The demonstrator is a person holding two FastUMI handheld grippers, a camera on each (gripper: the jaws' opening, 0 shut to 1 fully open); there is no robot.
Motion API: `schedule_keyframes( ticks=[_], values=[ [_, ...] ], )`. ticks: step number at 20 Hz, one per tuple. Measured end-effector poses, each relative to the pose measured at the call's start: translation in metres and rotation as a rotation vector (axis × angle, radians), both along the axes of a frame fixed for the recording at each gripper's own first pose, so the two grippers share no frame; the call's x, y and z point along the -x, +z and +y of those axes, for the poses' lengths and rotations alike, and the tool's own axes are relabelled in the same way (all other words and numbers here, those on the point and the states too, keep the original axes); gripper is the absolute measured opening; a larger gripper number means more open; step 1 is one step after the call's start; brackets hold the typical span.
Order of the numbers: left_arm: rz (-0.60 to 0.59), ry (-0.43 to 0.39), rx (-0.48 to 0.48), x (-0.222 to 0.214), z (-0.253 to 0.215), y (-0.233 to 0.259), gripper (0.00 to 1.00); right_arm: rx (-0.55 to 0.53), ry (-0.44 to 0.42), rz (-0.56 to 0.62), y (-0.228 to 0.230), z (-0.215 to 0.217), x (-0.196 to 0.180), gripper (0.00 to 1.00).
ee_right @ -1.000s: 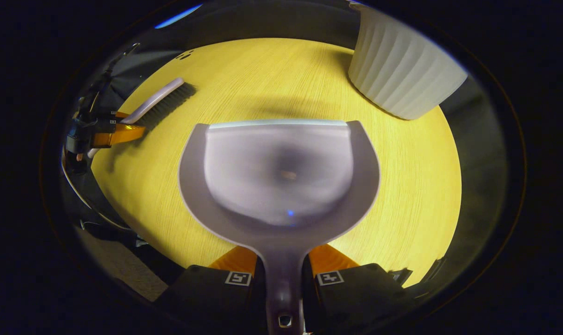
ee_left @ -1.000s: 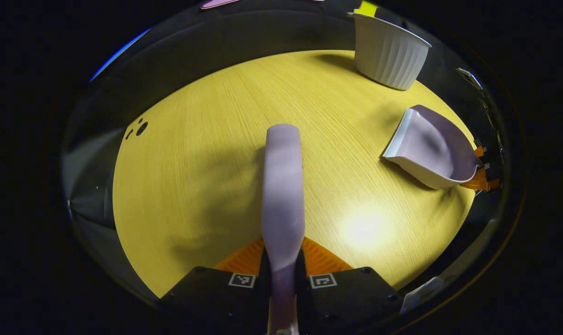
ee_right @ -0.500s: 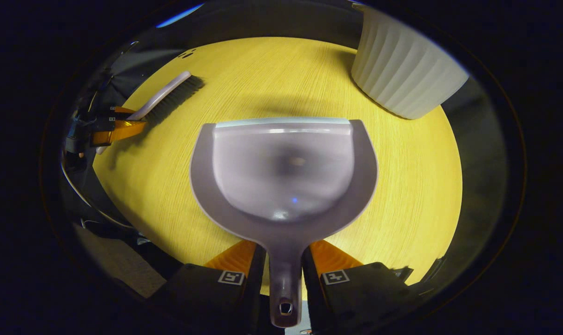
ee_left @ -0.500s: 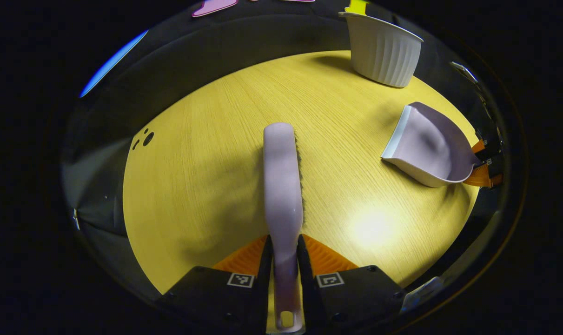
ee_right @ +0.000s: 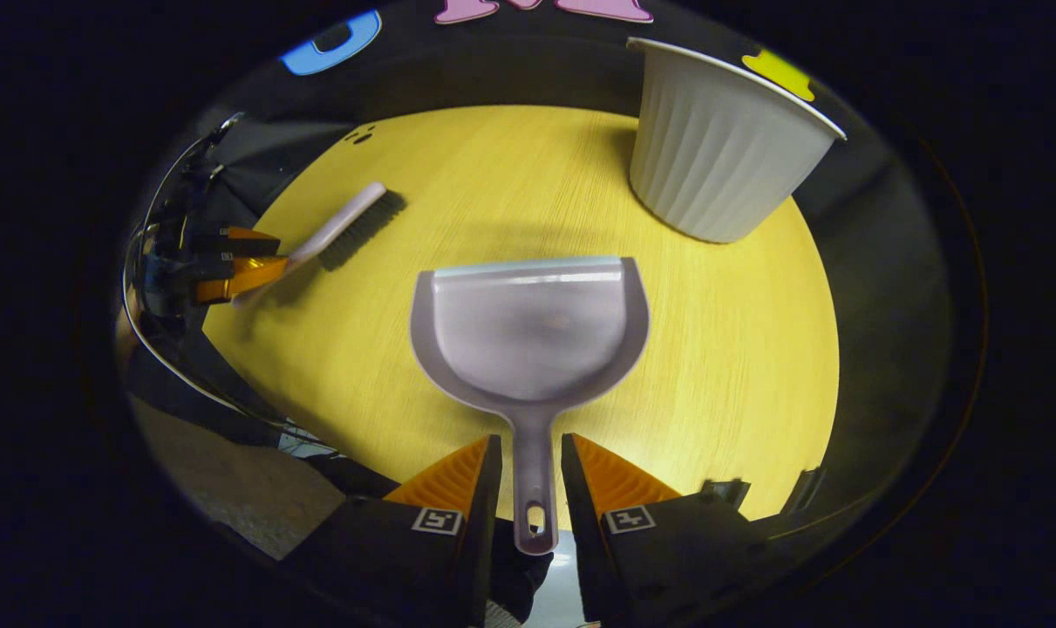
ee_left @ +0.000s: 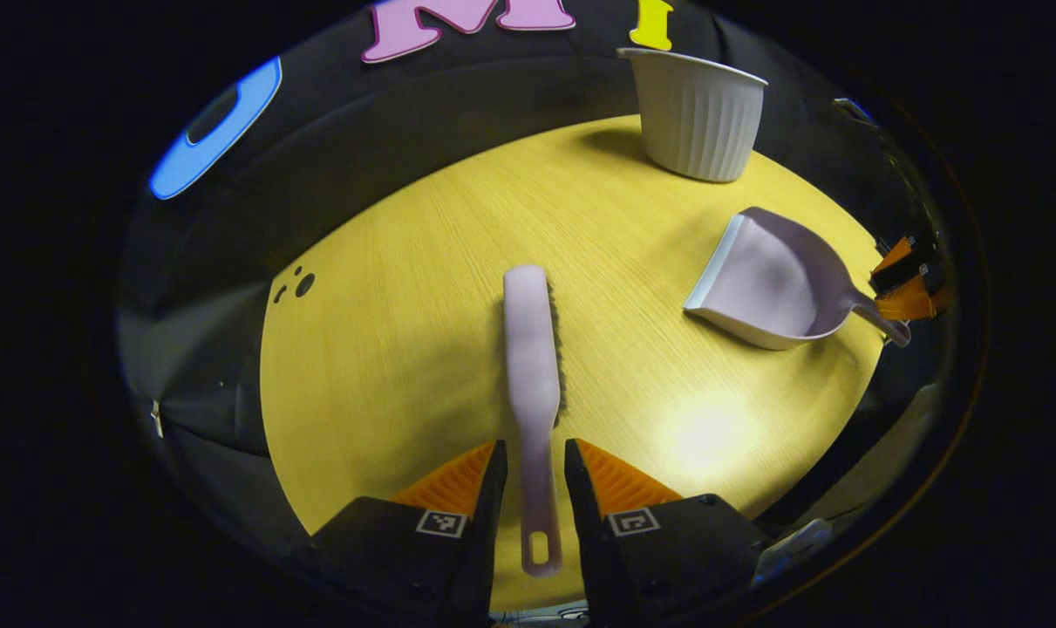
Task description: Pick up the small broom and dustpan from the desktop, sweep the trash into the dustpan with the broom, and then empty the trash into the garbage bin.
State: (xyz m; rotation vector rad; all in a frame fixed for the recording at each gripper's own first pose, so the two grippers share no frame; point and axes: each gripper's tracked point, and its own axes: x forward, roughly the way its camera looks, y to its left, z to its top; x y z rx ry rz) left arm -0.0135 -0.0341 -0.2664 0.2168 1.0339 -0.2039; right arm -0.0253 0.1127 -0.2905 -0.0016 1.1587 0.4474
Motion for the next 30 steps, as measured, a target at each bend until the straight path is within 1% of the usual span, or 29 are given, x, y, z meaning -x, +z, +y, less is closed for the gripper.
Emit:
schedule_keyframes(
  ticks=[1,2,7,10,12,14,16,19,22,24,25,26,28,30],
  values=[
    [-0.037,0.011,0.011,-0.002,-0.001,0.012,0.52,-0.01,-0.006,-0.035,0.013,0.001,-0.005,0.44],
    [-0.082,0.021,0.026,-0.006,-0.002,0.026,0.45,-0.022,-0.015,-0.083,0.027,0.003,-0.012,0.43],
    [-0.335,0.086,0.104,-0.031,-0.002,0.103,0.44,-0.107,-0.101,-0.382,0.113,0.017,-0.056,0.43],
    [-0.491,0.107,0.172,-0.041,-0.009,0.151,0.44,-0.149,-0.144,-0.567,0.163,0.024,-0.077,0.43],
    [-0.593,0.124,0.205,-0.044,-0.006,0.183,0.44,-0.169,-0.16,-0.662,0.19,0.03,-0.084,0.43],
    [-0.673,0.134,0.223,-0.041,0.003,0.198,0.44,-0.173,-0.168,-0.723,0.204,0.034,-0.085,0.43],
    [-0.733,0.133,0.231,-0.04,0.003,0.217,0.44,-0.175,-0.176,-0.767,0.215,0.037,-0.087,0.43],
    [-0.759,0.129,0.229,-0.032,-0.001,0.23,0.44,-0.189,-0.18,-0.791,0.223,0.043,-0.092,0.41],
    [-0.738,0.137,0.224,-0.03,-0.003,0.229,0.44,-0.183,-0.162,-0.815,0.227,0.04,-0.094,0.41],
    [-0.734,0.156,0.217,-0.037,-0.005,0.227,0.44,-0.195,-0.149,-0.802,0.227,0.038,-0.094,0.41],
    [-0.729,0.164,0.221,-0.038,-0.008,0.225,0.44,-0.196,-0.137,-0.798,0.226,0.038,-0.093,0.42],
    [-0.723,0.17,0.225,-0.039,-0.011,0.223,0.44,-0.192,-0.124,-0.797,0.226,0.037,-0.091,0.41],
    [-0.715,0.186,0.217,-0.036,-0.015,0.216,0.44,-0.195,-0.104,-0.783,0.218,0.035,-0.088,0.42],
    [-0.704,0.201,0.205,-0.034,-0.018,0.216,0.44,-0.229,-0.084,-0.757,0.213,0.041,-0.082,0.41]
  ],
)
